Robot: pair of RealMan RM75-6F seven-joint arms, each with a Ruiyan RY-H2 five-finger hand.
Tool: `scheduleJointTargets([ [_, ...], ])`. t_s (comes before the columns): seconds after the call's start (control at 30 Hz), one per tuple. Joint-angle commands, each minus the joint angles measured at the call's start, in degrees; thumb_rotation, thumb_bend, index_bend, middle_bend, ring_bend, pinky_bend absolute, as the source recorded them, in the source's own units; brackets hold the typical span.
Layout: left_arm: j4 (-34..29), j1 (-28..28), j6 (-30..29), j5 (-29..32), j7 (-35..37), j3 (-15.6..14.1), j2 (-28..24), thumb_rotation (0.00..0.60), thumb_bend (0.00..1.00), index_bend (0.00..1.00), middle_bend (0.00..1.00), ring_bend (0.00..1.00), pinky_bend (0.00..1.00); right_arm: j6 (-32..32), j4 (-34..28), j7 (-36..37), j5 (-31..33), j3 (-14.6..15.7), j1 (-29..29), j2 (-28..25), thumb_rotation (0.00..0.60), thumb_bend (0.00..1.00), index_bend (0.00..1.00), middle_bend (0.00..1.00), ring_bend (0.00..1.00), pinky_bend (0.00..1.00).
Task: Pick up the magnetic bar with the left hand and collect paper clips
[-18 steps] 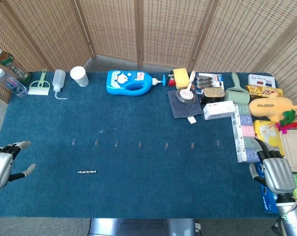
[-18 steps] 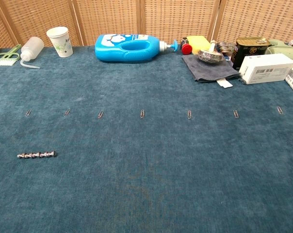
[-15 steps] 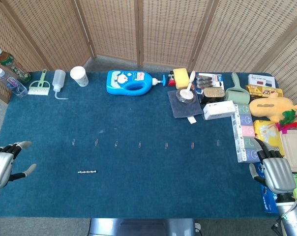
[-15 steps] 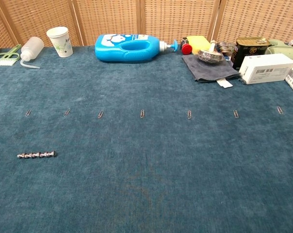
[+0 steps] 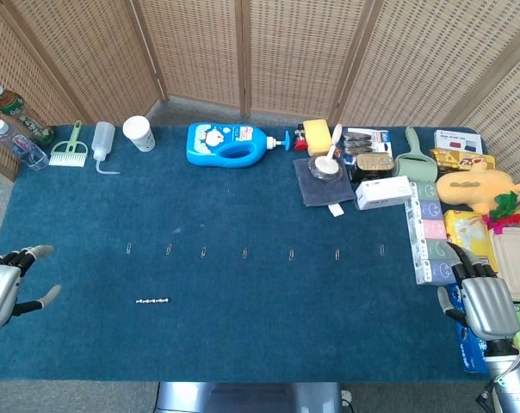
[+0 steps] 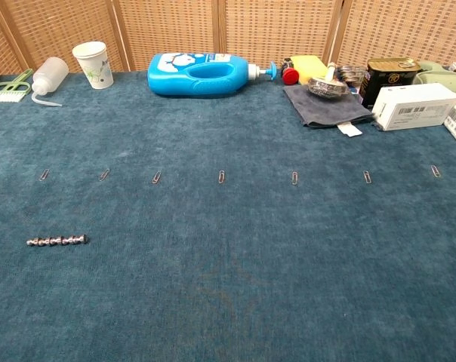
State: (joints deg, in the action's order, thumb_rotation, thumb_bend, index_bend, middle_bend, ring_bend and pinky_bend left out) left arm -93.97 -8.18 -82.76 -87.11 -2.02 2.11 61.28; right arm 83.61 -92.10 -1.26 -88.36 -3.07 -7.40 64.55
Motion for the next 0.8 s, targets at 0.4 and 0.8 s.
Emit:
scheduleJointTargets([
  [0.4, -0.3, -4.2, 4.8, 1.5, -4.7, 1.9, 0.9, 0.489, 0.21, 0.21, 0.42, 0.47, 0.47, -1.7, 0.2, -0.6, 1.6, -0.9, -1.0, 0.6, 0.600, 0.50, 0.01, 0.14, 0.15, 0.25],
  [0.8, 0.5, -7.2, 7.1, 1.6, -9.3, 2.5, 4.6, 0.545, 0.24, 0.33, 0.95, 0.98, 0.98, -3.5, 1.4, -0.3, 3.0, -1.3, -1.8, 1.5, 0.600, 0.50, 0.01, 0.14, 0.15, 0.25],
])
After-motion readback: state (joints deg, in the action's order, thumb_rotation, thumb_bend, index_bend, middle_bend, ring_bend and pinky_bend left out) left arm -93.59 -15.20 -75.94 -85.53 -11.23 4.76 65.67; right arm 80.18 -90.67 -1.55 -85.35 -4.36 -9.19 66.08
